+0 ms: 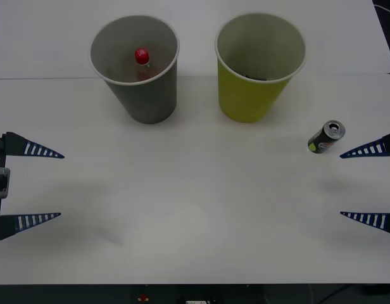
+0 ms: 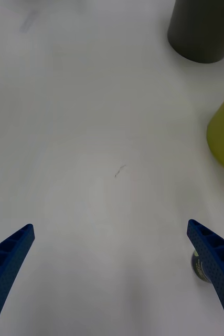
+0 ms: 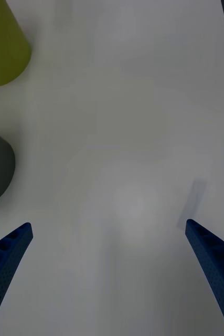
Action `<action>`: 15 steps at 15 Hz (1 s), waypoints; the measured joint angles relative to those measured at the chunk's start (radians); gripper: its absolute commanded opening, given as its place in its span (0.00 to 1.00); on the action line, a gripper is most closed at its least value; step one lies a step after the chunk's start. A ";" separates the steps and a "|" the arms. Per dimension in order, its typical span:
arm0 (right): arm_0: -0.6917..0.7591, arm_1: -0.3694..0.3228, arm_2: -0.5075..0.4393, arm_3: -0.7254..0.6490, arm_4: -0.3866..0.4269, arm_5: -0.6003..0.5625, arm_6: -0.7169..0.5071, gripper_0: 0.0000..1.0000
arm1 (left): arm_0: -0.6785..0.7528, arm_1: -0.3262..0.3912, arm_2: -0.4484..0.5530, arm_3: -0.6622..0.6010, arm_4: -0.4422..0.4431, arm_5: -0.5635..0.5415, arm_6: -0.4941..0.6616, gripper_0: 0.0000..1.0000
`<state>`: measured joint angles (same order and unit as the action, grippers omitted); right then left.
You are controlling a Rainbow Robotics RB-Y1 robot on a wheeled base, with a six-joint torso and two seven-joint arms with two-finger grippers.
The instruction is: Put the can into the green bin and the plastic bottle into the gray bin
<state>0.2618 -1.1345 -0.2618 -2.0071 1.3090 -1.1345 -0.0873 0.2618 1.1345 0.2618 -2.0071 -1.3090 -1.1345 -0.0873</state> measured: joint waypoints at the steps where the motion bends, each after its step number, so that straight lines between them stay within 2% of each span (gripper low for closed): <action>1: 0.000 0.000 0.000 0.000 0.000 0.000 0.000 1.00 | 0.000 0.000 0.000 0.000 0.000 0.000 0.000 1.00; 9: 0.044 -0.002 0.010 0.001 -0.054 0.043 0.023 1.00 | 0.000 0.000 0.000 0.000 0.000 0.000 0.000 1.00; 11: 0.088 -0.003 0.010 -0.010 -0.082 0.112 0.029 1.00 | 0.000 0.000 0.000 0.000 0.000 0.000 0.000 1.00; 15: 0.212 -0.023 0.013 -0.073 -0.131 0.324 0.029 1.00 | 0.000 0.000 0.000 0.000 0.000 0.000 0.000 1.00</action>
<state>0.4739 -1.1571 -0.2490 -2.0799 1.1777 -0.8100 -0.0583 0.2618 1.1345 0.2618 -2.0071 -1.3090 -1.1345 -0.0873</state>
